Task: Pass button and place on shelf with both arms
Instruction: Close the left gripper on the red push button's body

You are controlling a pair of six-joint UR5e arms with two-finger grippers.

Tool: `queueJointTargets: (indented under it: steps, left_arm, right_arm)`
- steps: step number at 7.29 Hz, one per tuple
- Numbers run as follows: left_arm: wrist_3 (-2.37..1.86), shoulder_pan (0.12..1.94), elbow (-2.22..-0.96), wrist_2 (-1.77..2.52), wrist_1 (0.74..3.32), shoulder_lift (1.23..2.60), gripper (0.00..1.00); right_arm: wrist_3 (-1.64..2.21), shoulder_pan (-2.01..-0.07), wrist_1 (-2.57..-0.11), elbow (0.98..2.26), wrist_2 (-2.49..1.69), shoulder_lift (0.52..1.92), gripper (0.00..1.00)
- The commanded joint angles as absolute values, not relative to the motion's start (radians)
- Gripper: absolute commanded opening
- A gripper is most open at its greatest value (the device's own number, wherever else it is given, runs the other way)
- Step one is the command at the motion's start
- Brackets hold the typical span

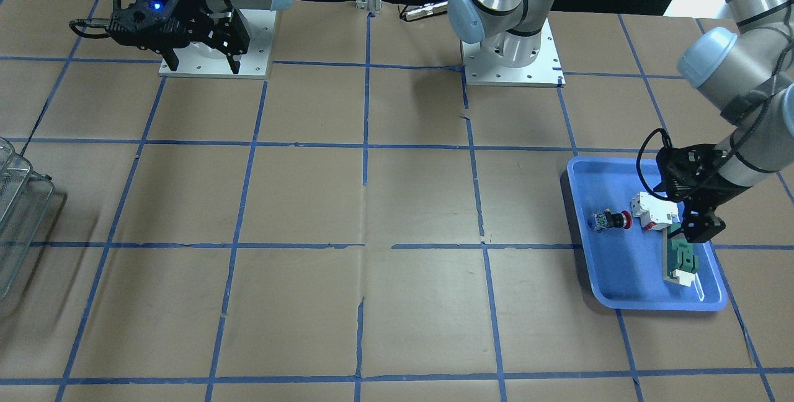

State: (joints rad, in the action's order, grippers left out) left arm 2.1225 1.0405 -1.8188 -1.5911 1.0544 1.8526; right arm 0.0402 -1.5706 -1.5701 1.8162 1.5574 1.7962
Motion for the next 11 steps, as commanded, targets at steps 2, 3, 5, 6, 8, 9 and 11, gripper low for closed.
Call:
queueJointTargets:
  steps: [2,3,5,6,8,9,11]
  left_arm:
    - [2.109,1.04,-1.951,-1.591,0.841,1.922,1.0]
    - [2.089,1.04,-1.954,-1.589,0.839,1.945,1.0]
    - [2.077,1.039,-1.965,-1.585,0.839,1.965,1.0]
    - [2.066,1.039,-1.983,-1.583,0.835,1.962,0.86]
    - [2.068,1.037,-1.983,-1.589,0.833,1.945,0.26]
    - [2.069,1.037,-1.98,-1.589,0.833,1.941,0.09]
    - [2.063,1.037,-1.957,-1.586,0.834,1.931,0.0]
  right_arm:
    - [0.043,-1.569,-1.574,1.816,1.557,1.795,1.0]
    - [0.043,-1.569,-1.574,1.816,1.557,1.795,1.0]
    - [0.041,-1.571,-1.574,1.816,1.557,1.792,1.0]
    - [0.041,-1.569,-1.574,1.816,1.557,1.79,1.0]
    - [0.037,-1.566,-1.58,1.816,1.557,1.79,1.0]
    - [0.017,-1.565,-1.592,1.815,1.557,1.787,1.0]
    - [-0.031,-1.566,-1.592,1.813,1.545,1.786,1.0]
